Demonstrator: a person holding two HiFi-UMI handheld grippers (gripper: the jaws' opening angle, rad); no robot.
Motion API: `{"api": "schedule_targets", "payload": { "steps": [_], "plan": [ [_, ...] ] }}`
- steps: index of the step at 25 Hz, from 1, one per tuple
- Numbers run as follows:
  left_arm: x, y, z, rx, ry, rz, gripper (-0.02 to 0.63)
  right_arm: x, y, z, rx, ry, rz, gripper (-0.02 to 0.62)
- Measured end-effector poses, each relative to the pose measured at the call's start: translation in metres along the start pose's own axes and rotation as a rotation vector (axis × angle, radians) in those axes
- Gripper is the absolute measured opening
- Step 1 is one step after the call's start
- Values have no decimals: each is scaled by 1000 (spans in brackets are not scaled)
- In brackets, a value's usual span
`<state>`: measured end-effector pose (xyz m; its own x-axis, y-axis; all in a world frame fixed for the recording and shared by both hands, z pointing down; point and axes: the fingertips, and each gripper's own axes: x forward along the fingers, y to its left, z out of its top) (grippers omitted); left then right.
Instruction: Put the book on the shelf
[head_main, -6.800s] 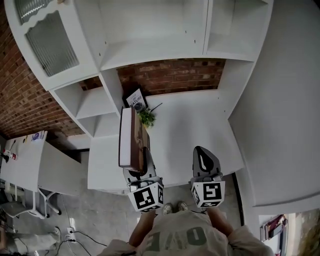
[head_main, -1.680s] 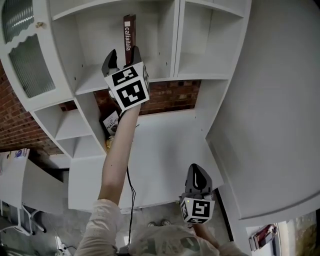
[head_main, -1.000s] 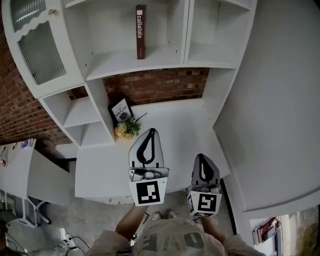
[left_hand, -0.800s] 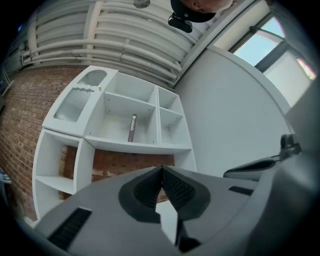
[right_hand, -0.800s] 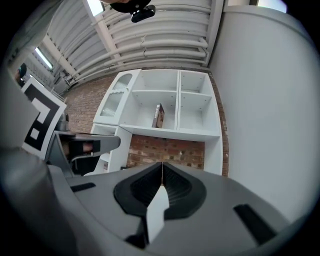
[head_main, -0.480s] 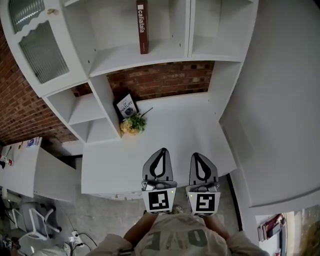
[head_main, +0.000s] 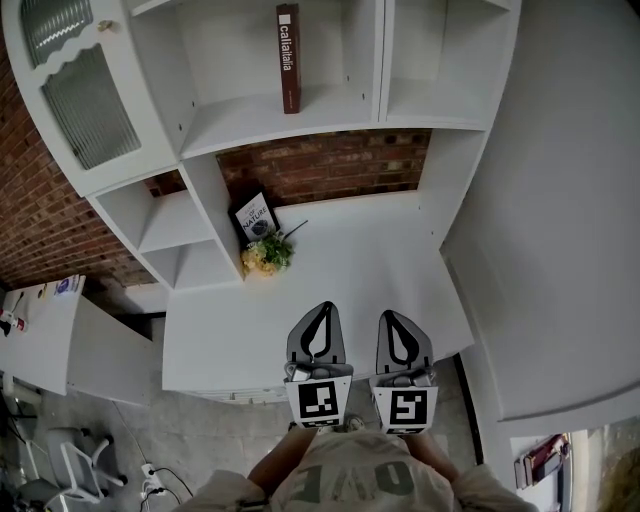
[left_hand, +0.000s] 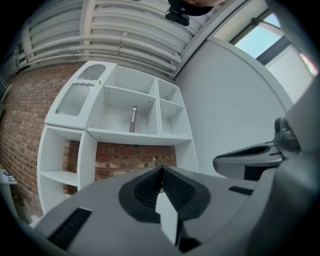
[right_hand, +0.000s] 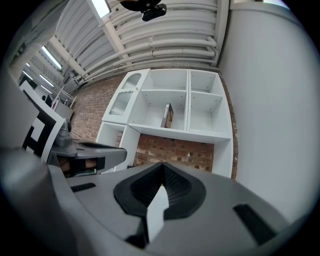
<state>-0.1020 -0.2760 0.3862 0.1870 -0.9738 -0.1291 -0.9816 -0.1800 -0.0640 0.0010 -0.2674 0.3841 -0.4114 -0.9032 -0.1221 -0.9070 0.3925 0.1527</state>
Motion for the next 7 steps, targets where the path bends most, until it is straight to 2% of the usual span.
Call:
{"api": "schedule_targets", "payload": {
  "steps": [7],
  "plan": [
    [2, -7, 3, -44, -6, -25, 12, 0, -2, -2, -10, 37, 7, 15]
  ]
}}
